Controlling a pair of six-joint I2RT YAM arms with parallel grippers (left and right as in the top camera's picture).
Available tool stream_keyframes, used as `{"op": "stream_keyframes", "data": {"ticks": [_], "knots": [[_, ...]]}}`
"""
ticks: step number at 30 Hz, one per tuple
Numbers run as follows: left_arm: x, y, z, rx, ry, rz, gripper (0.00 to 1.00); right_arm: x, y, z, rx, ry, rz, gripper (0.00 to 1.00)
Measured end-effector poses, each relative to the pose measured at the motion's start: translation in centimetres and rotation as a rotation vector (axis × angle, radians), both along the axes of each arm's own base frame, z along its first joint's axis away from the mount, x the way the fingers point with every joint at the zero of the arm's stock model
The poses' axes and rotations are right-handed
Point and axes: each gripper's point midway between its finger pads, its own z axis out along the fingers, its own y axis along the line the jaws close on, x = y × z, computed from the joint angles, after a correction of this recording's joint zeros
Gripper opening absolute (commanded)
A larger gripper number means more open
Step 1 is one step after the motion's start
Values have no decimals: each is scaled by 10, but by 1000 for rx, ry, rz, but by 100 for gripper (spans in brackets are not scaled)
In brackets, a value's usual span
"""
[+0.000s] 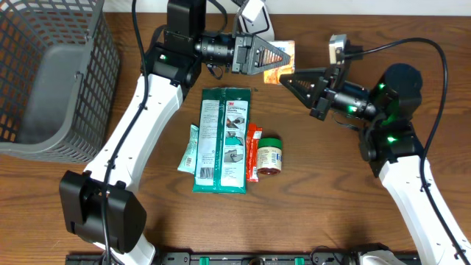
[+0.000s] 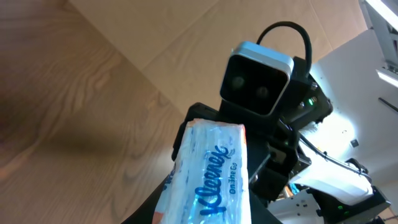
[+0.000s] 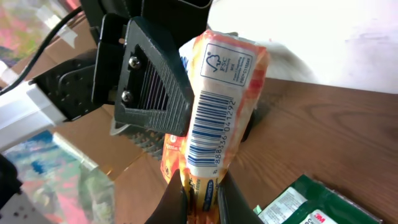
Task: Scan the item barcode
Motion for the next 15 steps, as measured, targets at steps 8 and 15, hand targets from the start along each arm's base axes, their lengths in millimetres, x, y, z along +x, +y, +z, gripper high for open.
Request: {"op": "stream_keyframes", "data": {"ticks": [8,15], "knots": [[4,1,0,2,-8,17,8,4,1,0,-6,-12,-27,31],[0,-2,0,2,1,6,8,2,5,-5,-23,-16,-15,64]]}}
